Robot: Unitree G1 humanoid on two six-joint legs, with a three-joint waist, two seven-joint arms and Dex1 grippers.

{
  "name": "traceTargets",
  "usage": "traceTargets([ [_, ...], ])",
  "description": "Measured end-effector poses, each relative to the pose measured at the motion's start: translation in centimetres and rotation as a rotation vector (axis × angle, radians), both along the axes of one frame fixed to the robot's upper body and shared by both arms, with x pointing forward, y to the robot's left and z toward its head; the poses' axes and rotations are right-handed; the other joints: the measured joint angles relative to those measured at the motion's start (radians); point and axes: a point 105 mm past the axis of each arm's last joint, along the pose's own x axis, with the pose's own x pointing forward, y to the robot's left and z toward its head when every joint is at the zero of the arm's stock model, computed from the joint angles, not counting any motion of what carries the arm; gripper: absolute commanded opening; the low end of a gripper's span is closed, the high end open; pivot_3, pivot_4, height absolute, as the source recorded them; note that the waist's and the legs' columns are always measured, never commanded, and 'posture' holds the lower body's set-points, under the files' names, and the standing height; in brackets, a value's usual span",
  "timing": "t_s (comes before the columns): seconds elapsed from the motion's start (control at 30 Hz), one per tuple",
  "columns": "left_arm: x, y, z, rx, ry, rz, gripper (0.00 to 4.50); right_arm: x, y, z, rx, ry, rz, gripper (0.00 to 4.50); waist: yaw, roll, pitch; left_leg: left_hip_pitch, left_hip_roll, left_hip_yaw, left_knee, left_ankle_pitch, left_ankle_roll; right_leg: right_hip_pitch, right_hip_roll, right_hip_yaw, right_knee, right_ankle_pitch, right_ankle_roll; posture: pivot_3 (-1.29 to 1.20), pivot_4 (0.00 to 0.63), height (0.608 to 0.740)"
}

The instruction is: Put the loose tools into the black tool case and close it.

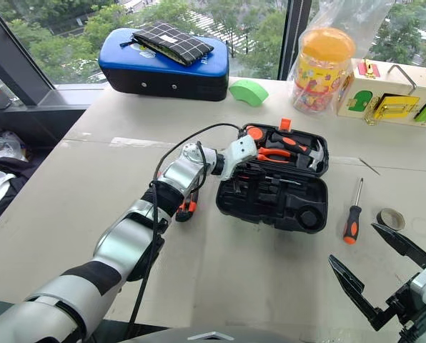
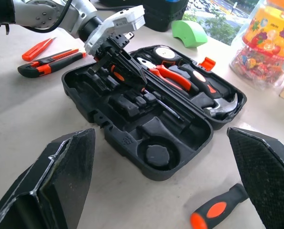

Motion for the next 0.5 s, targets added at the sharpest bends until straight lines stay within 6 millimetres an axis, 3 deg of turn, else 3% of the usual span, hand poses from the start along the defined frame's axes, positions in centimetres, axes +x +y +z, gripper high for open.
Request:
traceTargets([
  [0.2, -1.2, 0.4, 0.6, -0.159, 0.064, -0.026, 0.09, 2.3, -0.5, -0.5, 0.049, 0.011, -0.142, 4.5, -0.001, 0.0, 0.001, -0.001, 0.001, -0.002, 0.003, 0.0, 0.0, -0.002, -0.003, 0.001, 0.003, 0.0, -0.001, 0.0, 0.15, 0.74],
  [0.23, -1.9, 0.7, 1.3, -0.235, 0.118, -0.044, 0.58, 3.2, -0.8, -0.7, 0.052, 0.017, -0.189, 4.5, -0.001, 0.0, 0.002, -0.003, 0.0, -0.001, 0.002, 0.0, 0.0, -0.002, -0.003, 0.001, 0.002, 0.0, -0.001, 0.0, 0.15, 0.74],
  [0.27, -2.7, 1.2, 2.4, -0.311, 0.165, -0.079, 0.68, 4.4, -1.2, -1.2, 0.016, 0.053, -0.249, 4.5, -0.007, 0.0, 0.006, -0.003, 0.001, -0.001, 0.003, 0.0, 0.0, -0.005, -0.002, 0.003, 0.004, 0.0, -0.001, 0.0, 0.15, 0.74],
  [0.3, -3.2, 1.5, 3.5, -0.352, 0.173, -0.113, 1.2, 4.9, -1.5, -1.7, -0.014, 0.082, -0.285, 4.5, -0.011, -0.001, 0.007, -0.004, 0.001, 0.0, 0.003, 0.0, 0.0, -0.007, -0.002, 0.004, 0.005, 0.0, -0.001, 0.0, 0.15, 0.74],
  [0.33, -4.5, 2.1, 5.7, -0.415, 0.188, -0.181, 1.53, 6.1, -2.3, -2.3, -0.062, 0.13, -0.361, 4.5, -0.011, -0.001, 0.007, -0.005, 0.001, -0.001, 0.002, 0.0, 0.0, -0.008, -0.003, 0.004, 0.007, 0.0, -0.001, 0.0, 0.15, 0.74],
  [0.43, -7.8, 4.4, 9.5, -0.438, 0.182, -0.308, 2.95, 8.9, -2.7, -3.1, 0.005, 0.198, -0.428, 4.5, -0.015, 0.002, 0.005, -0.001, 0.001, -0.002, 0.0, 0.0, 0.0, -0.007, 0.0, 0.004, 0.008, 0.0, -0.001, 0.0, 0.15, 0.74],
  [0.5, -9.8, 5.3, 10.0, -0.413, 0.209, -0.361, 3.77, 10.1, -3.0, -4.0, 0.029, 0.262, -0.467, 4.5, -0.014, 0.005, 0.004, 0.0, 0.001, -0.002, -0.001, 0.0, 0.0, -0.007, 0.0, 0.004, 0.008, 0.0, -0.001, 0.0, 0.15, 0.74],
])
